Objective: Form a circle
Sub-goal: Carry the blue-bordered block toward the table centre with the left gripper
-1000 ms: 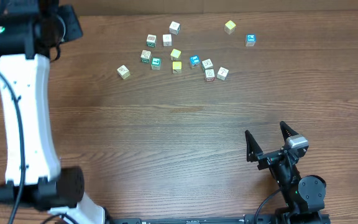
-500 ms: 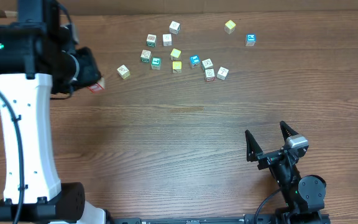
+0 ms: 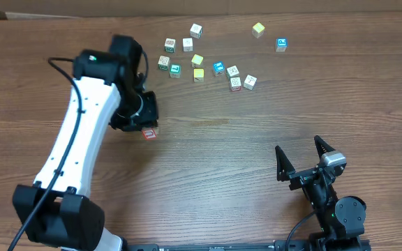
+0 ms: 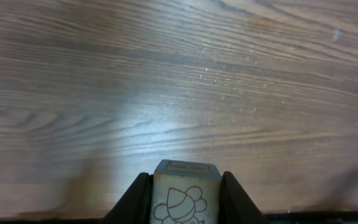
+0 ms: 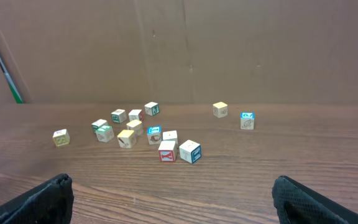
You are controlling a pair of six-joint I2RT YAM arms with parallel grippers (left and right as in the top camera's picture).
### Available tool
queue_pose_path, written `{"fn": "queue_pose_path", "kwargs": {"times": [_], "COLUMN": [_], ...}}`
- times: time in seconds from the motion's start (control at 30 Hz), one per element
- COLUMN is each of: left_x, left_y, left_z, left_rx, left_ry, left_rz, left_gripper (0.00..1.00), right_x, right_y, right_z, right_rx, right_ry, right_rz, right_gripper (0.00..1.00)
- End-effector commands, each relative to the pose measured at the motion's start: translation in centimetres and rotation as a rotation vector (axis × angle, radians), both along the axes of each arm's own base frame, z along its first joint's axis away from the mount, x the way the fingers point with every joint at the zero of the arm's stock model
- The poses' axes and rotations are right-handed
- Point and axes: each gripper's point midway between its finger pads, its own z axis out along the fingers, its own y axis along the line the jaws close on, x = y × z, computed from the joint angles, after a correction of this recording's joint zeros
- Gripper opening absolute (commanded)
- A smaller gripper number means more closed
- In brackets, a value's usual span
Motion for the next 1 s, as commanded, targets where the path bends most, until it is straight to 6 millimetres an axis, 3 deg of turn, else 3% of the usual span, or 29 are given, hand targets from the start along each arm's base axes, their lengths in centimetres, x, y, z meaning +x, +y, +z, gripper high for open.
{"fn": "queue_pose_path", "kwargs": {"times": [0.0, 0.23, 0.5, 0.67, 0.97], "left_x": [-1.0, -0.4, 0.3, 0.6, 0.6], "left_y": [-1.1, -2.8, -3.9, -5.0, -3.9], "left_z": [-2.5, -7.1, -10.4, -11.5, -12.0], "left_rx": [0.002, 0.06, 0.155, 0.129, 0.183], "left_ry": [0.052, 0.0, -0.12, -0.161, -0.174], "left_rz": [0.064, 0.188, 0.287, 0.264, 0.324], "left_gripper": [0.04, 0.04, 0.04, 0.04, 0.04], "right_x": [0.0, 0.0, 0.0, 0.0, 0.1], "right_y": [-0.1, -0.1, -0.1, -0.1, -0.1], "right_z": [-0.2, -0.2, -0.2, -0.2, -0.2], "right_rx": [-0.004, -0.004, -0.004, -0.004, -0.004], "right_ry": [-0.004, -0.004, -0.004, -0.004, -0.003], "right_rz": [-0.007, -0.007, -0.007, -0.007, -0.007], "right_gripper": [1.0, 1.0, 1.0, 1.0, 1.0]}}
